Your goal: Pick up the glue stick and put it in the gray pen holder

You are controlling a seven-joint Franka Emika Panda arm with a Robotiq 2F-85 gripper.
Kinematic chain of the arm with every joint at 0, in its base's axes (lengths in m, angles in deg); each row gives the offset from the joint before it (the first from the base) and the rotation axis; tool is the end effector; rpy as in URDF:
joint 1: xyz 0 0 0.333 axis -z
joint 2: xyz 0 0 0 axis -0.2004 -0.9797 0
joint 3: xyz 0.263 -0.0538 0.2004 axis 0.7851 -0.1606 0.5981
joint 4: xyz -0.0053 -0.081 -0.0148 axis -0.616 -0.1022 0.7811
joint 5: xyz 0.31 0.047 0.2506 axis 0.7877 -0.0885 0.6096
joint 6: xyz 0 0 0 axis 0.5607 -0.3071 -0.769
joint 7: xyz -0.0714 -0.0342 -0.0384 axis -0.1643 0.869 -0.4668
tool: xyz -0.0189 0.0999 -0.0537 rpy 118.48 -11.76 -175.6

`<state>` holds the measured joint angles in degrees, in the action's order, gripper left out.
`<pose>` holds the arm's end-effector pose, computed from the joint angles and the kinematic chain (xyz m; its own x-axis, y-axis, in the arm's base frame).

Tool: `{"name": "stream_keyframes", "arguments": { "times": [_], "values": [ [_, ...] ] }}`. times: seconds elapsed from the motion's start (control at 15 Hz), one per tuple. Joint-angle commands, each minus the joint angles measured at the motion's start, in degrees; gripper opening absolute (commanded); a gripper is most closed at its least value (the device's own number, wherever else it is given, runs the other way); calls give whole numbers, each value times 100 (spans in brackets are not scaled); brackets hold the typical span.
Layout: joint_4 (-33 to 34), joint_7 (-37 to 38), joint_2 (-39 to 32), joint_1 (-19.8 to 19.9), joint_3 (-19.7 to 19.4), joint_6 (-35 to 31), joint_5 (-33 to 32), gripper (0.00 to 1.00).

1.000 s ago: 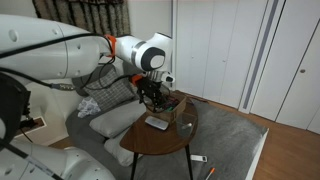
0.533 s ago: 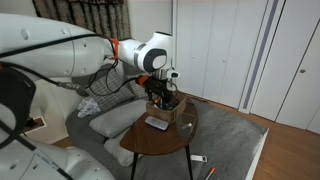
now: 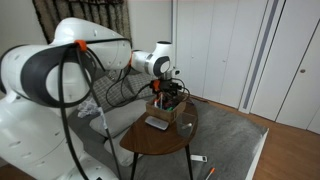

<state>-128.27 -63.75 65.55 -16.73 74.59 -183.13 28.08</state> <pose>0.5119 0.0265 0.5122 0.9114 0.3596 0.1999 0.3683 -0.9297 -0.0072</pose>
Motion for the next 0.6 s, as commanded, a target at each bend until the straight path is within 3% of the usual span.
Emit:
{"name": "stream_keyframes", "arguments": {
  "times": [0.0, 0.53],
  "values": [
    [43, -21, -126, 46, 92, 3, 21, 100],
    [49, -124, -392, -77, 274, -382, 82, 100]
  ]
}}
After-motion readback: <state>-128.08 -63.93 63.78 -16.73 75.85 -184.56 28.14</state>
